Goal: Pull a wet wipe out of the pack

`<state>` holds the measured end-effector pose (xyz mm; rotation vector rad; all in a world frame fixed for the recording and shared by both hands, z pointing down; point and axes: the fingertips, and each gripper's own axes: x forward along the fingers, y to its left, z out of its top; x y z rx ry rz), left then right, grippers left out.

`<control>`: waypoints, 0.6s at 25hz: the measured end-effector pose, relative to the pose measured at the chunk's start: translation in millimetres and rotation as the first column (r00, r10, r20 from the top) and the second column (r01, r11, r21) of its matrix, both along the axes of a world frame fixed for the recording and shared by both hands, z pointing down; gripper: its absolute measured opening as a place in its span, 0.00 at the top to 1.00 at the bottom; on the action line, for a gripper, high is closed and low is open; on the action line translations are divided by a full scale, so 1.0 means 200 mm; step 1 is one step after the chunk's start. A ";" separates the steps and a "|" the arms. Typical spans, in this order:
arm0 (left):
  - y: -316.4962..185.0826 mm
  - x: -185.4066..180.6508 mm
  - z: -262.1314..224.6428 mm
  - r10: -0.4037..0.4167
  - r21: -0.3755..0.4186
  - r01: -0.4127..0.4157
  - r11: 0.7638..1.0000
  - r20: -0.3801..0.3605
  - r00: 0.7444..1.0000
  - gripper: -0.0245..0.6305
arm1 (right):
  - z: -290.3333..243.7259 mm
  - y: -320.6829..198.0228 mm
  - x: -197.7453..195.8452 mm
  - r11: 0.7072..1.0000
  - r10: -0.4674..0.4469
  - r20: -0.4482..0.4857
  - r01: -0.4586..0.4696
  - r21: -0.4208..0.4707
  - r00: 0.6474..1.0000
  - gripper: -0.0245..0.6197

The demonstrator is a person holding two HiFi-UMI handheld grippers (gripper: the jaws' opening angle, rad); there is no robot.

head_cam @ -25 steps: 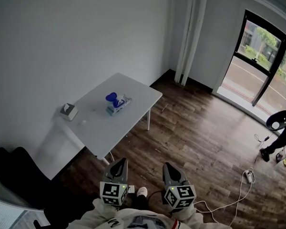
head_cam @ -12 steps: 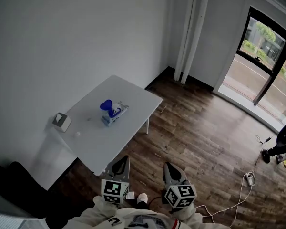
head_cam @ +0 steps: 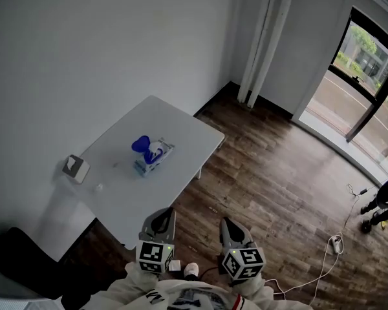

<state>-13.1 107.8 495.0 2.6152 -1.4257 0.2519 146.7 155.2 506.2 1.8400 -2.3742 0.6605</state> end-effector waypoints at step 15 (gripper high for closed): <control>-0.26 0.02 0.00 -0.014 -0.003 0.014 1.000 -0.029 0.999 0.96 | -0.02 -0.25 0.08 1.000 0.013 -0.021 -0.013 -0.004 1.000 0.95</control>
